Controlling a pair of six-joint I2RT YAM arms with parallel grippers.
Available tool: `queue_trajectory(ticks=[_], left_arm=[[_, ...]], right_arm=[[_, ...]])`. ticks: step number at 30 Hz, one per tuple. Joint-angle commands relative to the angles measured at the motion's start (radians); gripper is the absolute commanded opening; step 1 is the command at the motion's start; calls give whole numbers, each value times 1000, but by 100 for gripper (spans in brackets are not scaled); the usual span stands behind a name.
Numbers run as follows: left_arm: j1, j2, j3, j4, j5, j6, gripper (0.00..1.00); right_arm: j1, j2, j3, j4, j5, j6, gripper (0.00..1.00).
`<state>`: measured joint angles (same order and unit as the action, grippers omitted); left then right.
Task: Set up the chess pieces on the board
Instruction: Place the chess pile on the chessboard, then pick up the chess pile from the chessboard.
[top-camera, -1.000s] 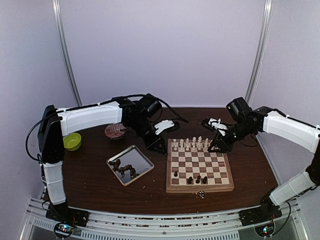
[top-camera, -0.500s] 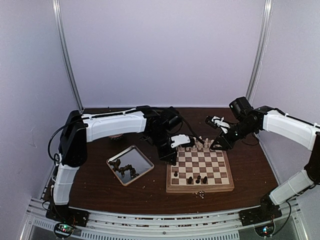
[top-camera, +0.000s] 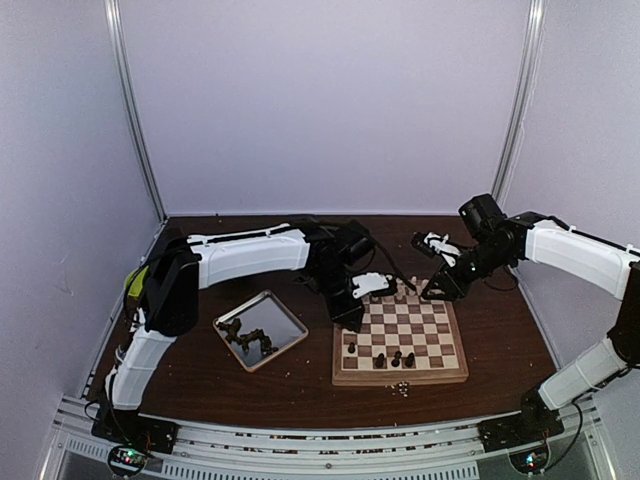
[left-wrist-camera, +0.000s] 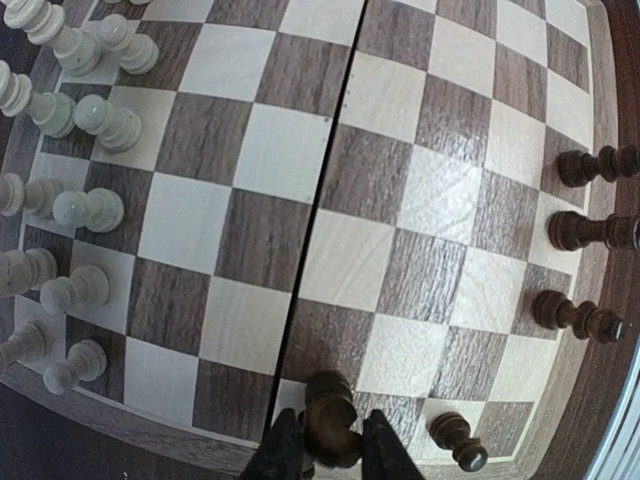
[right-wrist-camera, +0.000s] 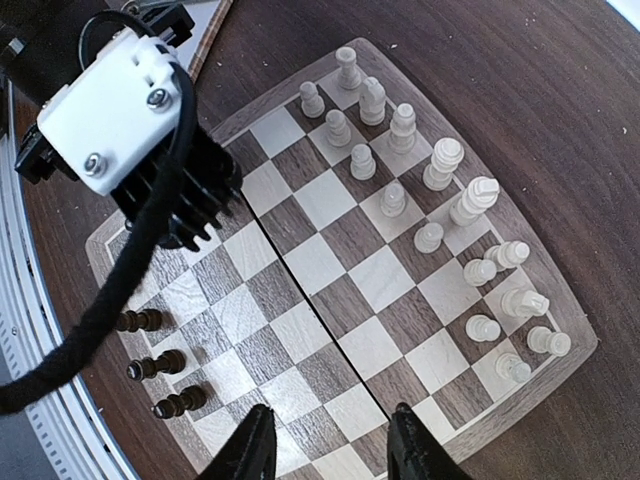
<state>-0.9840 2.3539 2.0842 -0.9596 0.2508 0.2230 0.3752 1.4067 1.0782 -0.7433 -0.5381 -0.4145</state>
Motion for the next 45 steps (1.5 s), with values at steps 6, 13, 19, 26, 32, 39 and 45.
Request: queue_trajectory(ticks=[6, 13, 19, 26, 32, 39, 45], left_arm=[[-5, -77, 23, 20, 5, -42, 44], [60, -382, -363, 255, 29, -102, 50], [183, -632, -766, 568, 94, -280, 51], [242, -785, -998, 757, 61, -395, 51], [246, -852, -1088, 812, -5, -428, 51], [246, -880, -1111, 845, 1, -439, 51], [246, -864, -1115, 857, 21, -445, 51]], right_arm=[[-8, -3, 17, 7, -22, -11, 41], [94, 16, 41, 4, 56, -50, 43], [238, 128, 128, 13, 101, -47, 44], [356, 316, 276, 6, 147, 42, 48], [404, 407, 338, 3, 202, 117, 55], [411, 469, 368, -17, 213, 144, 52], [412, 514, 397, -35, 210, 158, 46]])
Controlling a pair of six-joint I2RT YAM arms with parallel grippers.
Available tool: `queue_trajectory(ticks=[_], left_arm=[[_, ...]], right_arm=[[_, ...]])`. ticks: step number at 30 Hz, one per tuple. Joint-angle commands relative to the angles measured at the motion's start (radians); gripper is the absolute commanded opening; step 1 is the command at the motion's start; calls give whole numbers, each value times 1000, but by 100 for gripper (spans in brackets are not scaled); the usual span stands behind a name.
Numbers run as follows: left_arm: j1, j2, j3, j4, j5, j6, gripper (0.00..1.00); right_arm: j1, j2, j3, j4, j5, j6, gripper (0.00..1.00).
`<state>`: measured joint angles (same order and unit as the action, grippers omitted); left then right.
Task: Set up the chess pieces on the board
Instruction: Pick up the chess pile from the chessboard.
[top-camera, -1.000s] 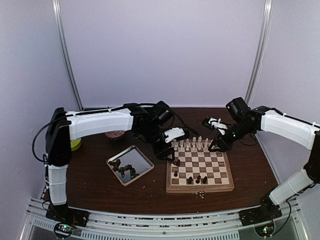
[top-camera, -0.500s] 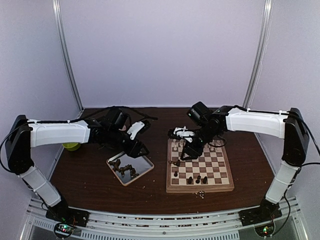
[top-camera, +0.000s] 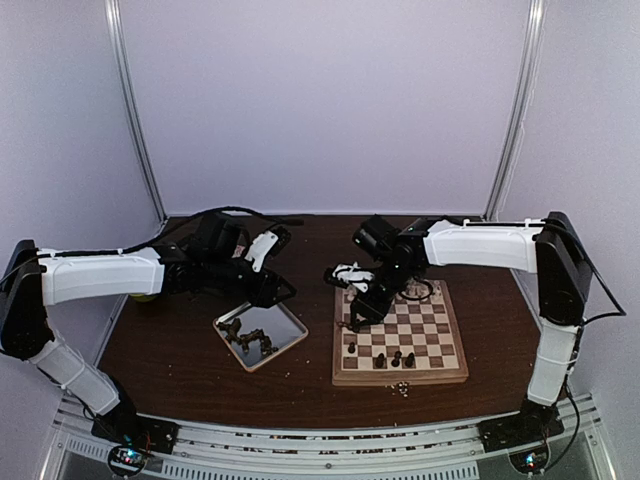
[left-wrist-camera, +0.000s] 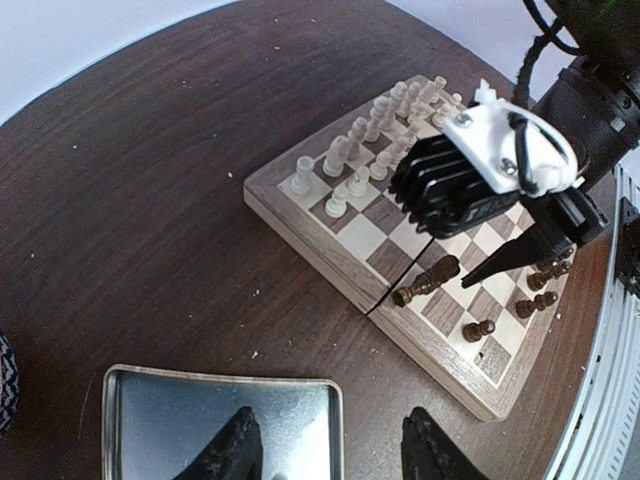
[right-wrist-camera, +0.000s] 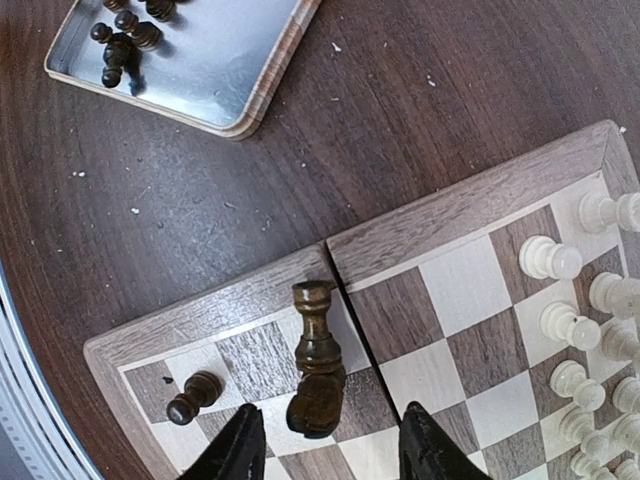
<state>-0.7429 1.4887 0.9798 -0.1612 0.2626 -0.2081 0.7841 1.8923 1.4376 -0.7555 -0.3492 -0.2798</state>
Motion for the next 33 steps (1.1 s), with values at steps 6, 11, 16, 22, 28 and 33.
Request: queue_trajectory(ticks=[6, 11, 16, 22, 28, 33], left_arm=[[5, 3, -13, 65, 10, -18, 51], [5, 10, -13, 65, 12, -17, 50], [4, 25, -13, 72, 15, -16, 50], [5, 48, -23, 110, 32, -32, 50], [5, 88, -98, 311, 144, -101, 48], [4, 177, -141, 567, 277, -227, 47]], right_arm=[[3, 73, 60, -39, 12, 33, 38], [3, 78, 57, -40, 13, 33, 32], [3, 81, 51, -49, 13, 28, 20], [0, 27, 13, -39, 8, 14, 9], [-46, -79, -40, 4, -49, 13, 5], [-78, -109, -40, 6, -78, 20, 5]])
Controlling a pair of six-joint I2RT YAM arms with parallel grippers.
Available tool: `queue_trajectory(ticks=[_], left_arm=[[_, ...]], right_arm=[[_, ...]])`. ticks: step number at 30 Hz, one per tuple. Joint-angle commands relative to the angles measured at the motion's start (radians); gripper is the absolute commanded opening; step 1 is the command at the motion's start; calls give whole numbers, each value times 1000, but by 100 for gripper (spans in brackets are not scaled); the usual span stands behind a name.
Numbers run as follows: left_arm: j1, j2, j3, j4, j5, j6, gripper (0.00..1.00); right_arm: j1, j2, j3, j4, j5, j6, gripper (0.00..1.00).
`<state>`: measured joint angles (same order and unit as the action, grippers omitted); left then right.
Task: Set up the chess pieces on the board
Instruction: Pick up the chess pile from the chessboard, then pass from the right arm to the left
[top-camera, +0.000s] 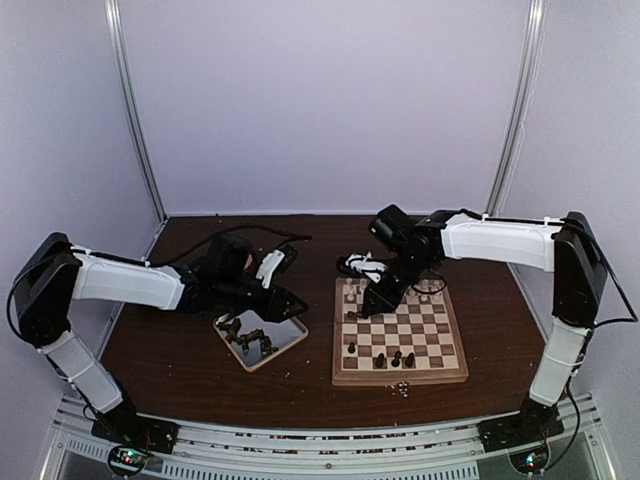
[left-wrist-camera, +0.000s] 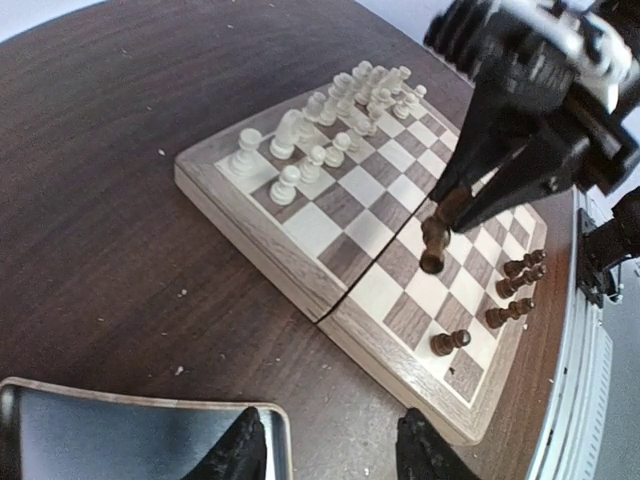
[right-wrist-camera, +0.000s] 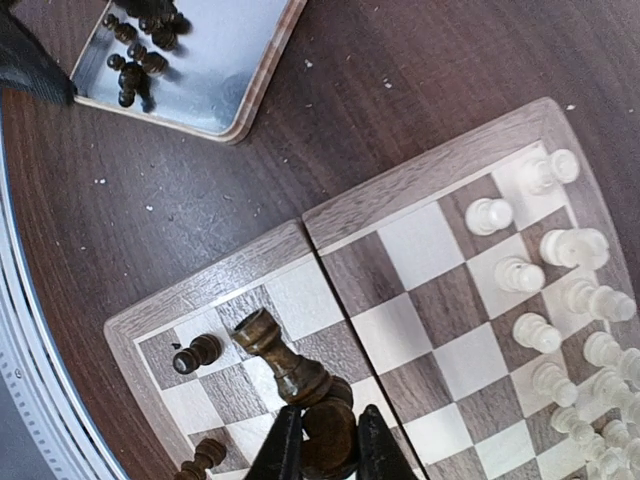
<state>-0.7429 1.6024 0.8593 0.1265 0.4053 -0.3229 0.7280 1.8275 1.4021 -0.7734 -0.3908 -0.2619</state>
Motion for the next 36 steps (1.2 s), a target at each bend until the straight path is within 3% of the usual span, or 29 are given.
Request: queue_trajectory(ticks=[1, 8, 19, 30, 36], left_arm=[[4, 90, -19, 324, 163, -142, 47], [-19, 290, 39, 660, 304, -361, 46], [-79, 431, 183, 618, 304, -389, 43], [-82, 460, 227, 551, 292, -387, 27], [-82, 463, 238, 530, 289, -382, 24]], right_arm=[[-25, -46, -5, 25, -40, 1, 5], [-37, -35, 0, 23, -70, 10, 4], [-44, -31, -2, 30, -83, 14, 4], [-47, -36, -11, 33, -86, 12, 4], [-47, -38, -11, 34, -89, 13, 4]])
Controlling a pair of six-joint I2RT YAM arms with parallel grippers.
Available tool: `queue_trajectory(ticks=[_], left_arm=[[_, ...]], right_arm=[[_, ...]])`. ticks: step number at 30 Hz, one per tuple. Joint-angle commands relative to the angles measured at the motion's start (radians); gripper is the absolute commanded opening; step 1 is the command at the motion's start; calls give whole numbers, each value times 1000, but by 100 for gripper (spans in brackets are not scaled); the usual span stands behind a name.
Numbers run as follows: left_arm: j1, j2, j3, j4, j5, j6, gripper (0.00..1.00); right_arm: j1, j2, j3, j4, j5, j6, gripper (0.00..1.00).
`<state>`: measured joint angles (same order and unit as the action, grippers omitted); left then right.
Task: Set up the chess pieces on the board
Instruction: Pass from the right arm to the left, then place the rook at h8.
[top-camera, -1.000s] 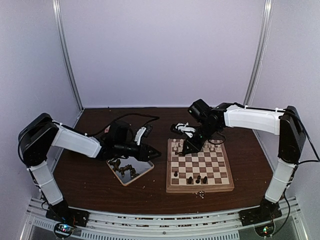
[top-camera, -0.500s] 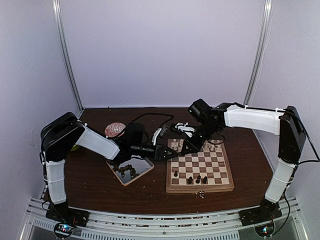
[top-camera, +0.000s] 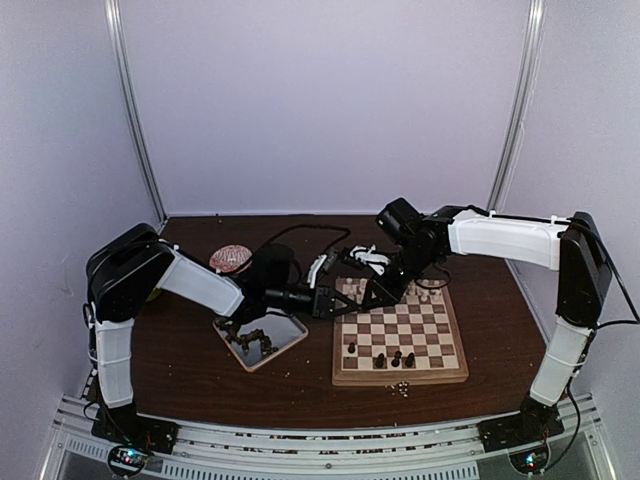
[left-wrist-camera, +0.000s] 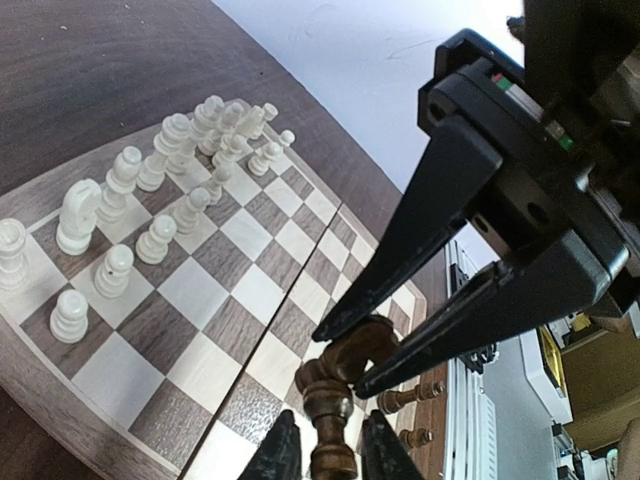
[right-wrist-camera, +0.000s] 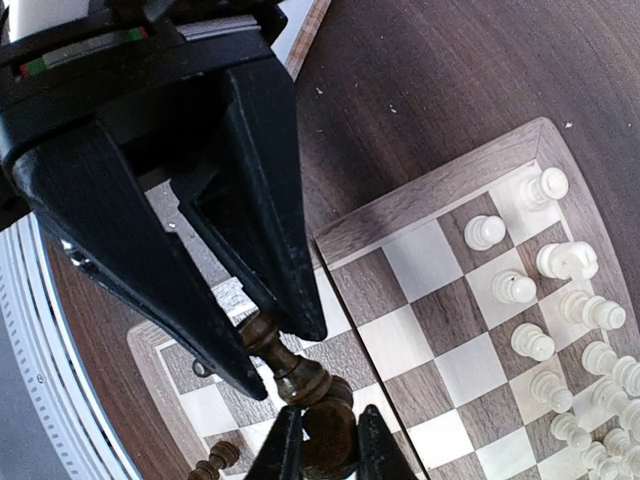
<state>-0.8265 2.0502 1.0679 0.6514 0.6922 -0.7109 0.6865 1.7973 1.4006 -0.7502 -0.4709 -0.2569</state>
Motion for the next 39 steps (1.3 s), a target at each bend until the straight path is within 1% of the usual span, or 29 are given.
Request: queue_trajectory(ticks=[1, 5, 8, 11, 13, 15, 16, 17, 20, 22, 25, 27, 30, 35, 39], left_arm=[[1, 15, 30, 2, 1, 6, 22], [1, 15, 32, 0, 1, 6, 17], [1, 13, 35, -5, 7, 7, 15], [1, -12, 36, -56, 10, 36, 13], [1, -51, 45, -161, -12, 96, 12], [0, -101, 70, -330, -42, 189, 12], [-1, -130, 86, -454, -63, 242, 12], [-5, -159, 106, -532, -92, 305, 12], [-41, -226, 191, -869, -221, 500, 12], [-84, -241, 254, -1102, -320, 611, 13], [-154, -237, 323, -1298, -444, 708, 13], [-192, -227, 360, -1382, -504, 747, 13], [-244, -193, 429, -1465, -571, 773, 14], [-313, -95, 559, -1553, -624, 816, 14], [-340, -15, 640, -1598, -645, 839, 14]], right_arm=[[-6, -10, -10, 12, -9, 8, 4], [-7, -10, -12, 11, -7, 7, 4], [-10, -11, -15, 13, -3, 7, 4], [-18, -12, -17, 12, -1, 4, 4], [-28, -16, -26, 14, 3, 0, 5], [-38, -24, -41, 23, 15, -6, 5], [-46, -29, -48, 27, 20, -9, 5], [-54, -33, -56, 31, 20, -11, 5], [-84, -41, -68, 35, 14, -16, 5], [-107, -40, -70, 35, 6, -19, 5], [-143, -44, -74, 35, -8, -21, 5], [-162, -50, -79, 37, -18, -22, 5], [-181, -57, -83, 37, -29, -26, 5], [-195, -68, -86, 37, -41, -27, 6], [-199, -80, -90, 37, -46, -30, 6]])
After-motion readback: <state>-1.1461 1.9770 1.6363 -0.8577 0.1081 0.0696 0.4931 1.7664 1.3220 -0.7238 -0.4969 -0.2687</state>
